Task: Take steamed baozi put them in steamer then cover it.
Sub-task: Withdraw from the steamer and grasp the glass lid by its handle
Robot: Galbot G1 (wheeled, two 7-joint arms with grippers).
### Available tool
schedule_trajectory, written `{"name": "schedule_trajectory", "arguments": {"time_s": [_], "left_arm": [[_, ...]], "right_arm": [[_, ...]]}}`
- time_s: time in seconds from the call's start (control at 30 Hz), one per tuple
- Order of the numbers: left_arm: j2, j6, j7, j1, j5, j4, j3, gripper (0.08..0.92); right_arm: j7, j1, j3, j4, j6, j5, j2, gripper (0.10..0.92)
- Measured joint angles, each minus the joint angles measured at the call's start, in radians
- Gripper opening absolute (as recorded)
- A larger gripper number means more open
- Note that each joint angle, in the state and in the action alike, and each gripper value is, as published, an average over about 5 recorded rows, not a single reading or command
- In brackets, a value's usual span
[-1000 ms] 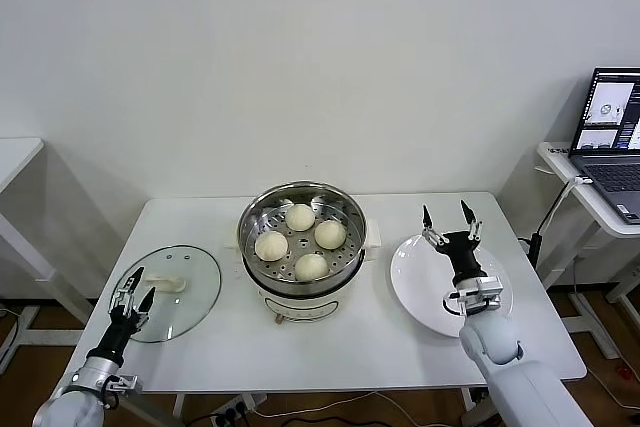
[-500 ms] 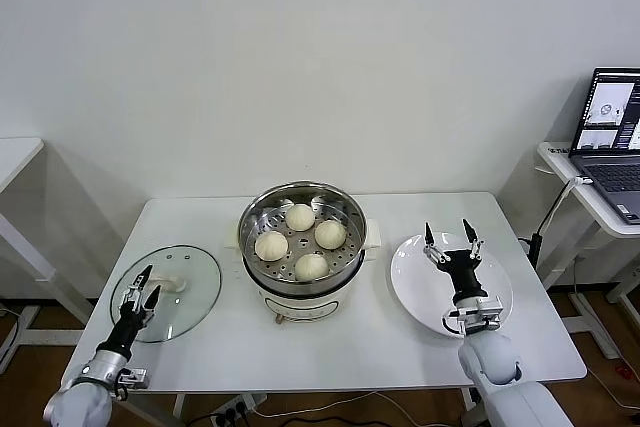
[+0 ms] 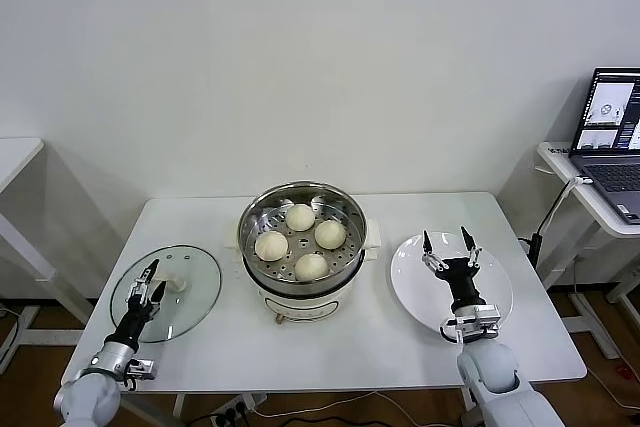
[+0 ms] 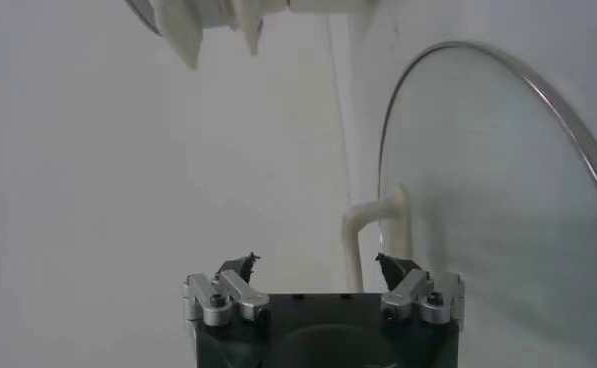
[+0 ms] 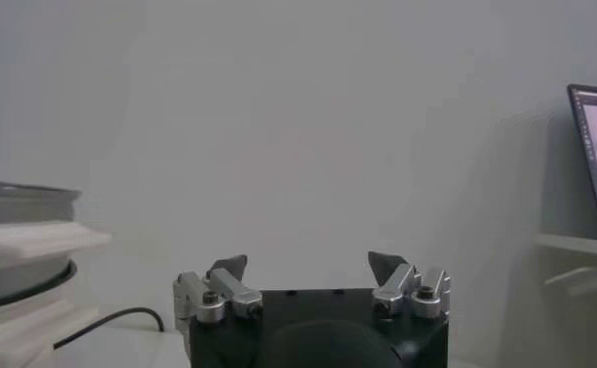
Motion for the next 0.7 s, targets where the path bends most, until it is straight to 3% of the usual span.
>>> {"name": "schedule_trajectory", "arguments": {"time_s": [0.7], "left_arm": [[-0.009, 0.006, -0.008, -0.064, 0.007, 0.063, 0.021, 0.823]], "right_arm": [[-0.008, -0.019, 0.006, 0.013, -0.003, -0.029, 0.007, 0.823]]}}
